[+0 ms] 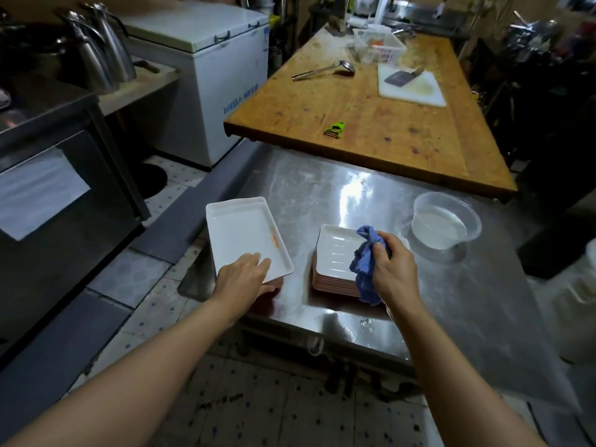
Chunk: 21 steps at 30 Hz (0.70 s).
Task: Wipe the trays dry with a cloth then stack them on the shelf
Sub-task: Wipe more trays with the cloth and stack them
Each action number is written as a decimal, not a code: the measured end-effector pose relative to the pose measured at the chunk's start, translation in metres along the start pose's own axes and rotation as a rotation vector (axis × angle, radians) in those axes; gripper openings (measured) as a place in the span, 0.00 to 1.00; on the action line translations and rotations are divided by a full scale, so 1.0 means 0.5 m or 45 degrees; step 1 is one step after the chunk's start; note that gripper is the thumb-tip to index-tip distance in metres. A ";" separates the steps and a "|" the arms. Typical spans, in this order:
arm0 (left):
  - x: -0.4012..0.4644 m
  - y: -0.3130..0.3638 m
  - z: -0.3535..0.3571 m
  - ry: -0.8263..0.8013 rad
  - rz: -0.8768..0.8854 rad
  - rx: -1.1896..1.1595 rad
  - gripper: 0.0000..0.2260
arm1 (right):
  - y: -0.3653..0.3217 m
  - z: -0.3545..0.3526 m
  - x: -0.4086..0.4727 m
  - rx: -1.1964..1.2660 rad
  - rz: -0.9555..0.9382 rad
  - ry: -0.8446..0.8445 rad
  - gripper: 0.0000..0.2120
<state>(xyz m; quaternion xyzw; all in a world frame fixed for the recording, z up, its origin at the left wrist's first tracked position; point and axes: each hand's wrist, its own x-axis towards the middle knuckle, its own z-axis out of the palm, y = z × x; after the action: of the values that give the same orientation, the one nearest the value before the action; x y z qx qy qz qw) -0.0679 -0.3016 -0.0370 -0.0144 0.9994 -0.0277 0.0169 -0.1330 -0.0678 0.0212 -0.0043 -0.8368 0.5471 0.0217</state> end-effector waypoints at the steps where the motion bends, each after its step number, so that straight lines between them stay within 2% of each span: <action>1: 0.005 -0.004 0.000 0.004 0.004 -0.013 0.23 | 0.004 -0.001 -0.001 -0.003 0.013 0.017 0.10; 11: 0.035 -0.007 0.001 -0.090 -0.129 -0.051 0.25 | 0.037 -0.031 0.012 0.037 0.223 0.121 0.07; 14: 0.058 0.027 -0.019 0.008 -0.175 -0.014 0.24 | 0.042 -0.043 0.026 -0.024 0.235 0.111 0.05; 18: 0.108 0.104 -0.047 0.129 -0.164 -0.336 0.19 | 0.046 -0.067 0.060 -0.113 0.135 0.093 0.04; 21: 0.149 0.154 -0.045 0.006 -0.292 -0.522 0.18 | 0.069 -0.076 0.092 -0.225 0.048 0.134 0.05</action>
<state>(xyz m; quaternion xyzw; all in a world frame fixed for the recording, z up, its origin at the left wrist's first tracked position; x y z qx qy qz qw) -0.1450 -0.2258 -0.0214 -0.1309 0.9760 0.1741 0.0081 -0.1778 -0.0178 0.0065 -0.0507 -0.8791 0.4707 0.0546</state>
